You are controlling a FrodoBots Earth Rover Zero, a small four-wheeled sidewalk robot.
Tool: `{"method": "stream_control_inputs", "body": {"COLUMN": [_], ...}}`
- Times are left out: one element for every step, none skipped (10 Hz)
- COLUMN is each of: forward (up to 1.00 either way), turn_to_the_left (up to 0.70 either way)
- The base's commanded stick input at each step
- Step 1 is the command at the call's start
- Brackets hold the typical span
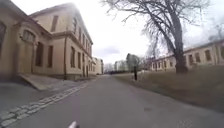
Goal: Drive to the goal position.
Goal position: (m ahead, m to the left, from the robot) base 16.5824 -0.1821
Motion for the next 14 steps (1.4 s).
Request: {"method": "stream_control_inputs", "body": {"forward": [0.7, 0.7, 0.7, 0.7, 0.7, 0.7, 0.7, 0.7, 0.7, 0.7, 0.7, 0.7, 0.7, 0.7], "turn_to_the_left": [0.0, 0.0, 0.0, 0.0, 0.0, 0.0, 0.0, 0.0, 0.0, 0.0, 0.0, 0.0, 0.0, 0.0]}}
